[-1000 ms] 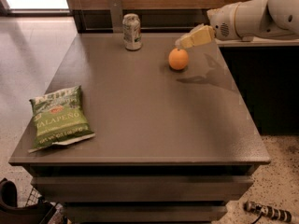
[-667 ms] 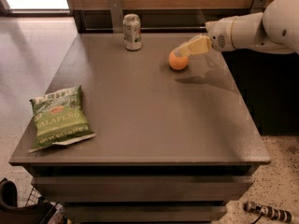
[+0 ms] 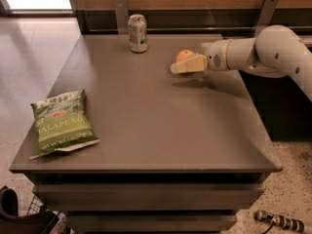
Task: Move orange near green jalapeno chip bag
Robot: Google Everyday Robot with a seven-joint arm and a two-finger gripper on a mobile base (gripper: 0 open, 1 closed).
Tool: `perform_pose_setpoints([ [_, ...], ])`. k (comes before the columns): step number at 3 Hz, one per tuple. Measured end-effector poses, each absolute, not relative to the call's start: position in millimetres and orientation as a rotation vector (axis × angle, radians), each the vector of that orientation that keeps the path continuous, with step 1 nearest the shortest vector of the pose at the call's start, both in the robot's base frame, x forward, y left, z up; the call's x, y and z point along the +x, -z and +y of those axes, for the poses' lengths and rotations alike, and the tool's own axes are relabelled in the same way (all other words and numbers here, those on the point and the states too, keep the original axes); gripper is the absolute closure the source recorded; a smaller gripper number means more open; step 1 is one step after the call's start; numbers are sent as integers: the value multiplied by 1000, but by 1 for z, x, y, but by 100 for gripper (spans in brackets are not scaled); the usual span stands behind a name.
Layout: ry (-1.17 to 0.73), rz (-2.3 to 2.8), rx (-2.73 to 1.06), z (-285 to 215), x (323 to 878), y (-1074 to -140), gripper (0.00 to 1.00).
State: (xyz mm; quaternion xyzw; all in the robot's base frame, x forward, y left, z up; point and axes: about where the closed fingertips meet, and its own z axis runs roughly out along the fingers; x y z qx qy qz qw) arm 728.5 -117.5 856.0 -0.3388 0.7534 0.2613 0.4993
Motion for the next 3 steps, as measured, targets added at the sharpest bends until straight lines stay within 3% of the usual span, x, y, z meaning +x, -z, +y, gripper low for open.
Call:
perform_pose_setpoints([
  [2, -671, 1809, -864, -97, 726, -840, 46],
  [3, -677, 1808, -869, -93, 726, -839, 77],
])
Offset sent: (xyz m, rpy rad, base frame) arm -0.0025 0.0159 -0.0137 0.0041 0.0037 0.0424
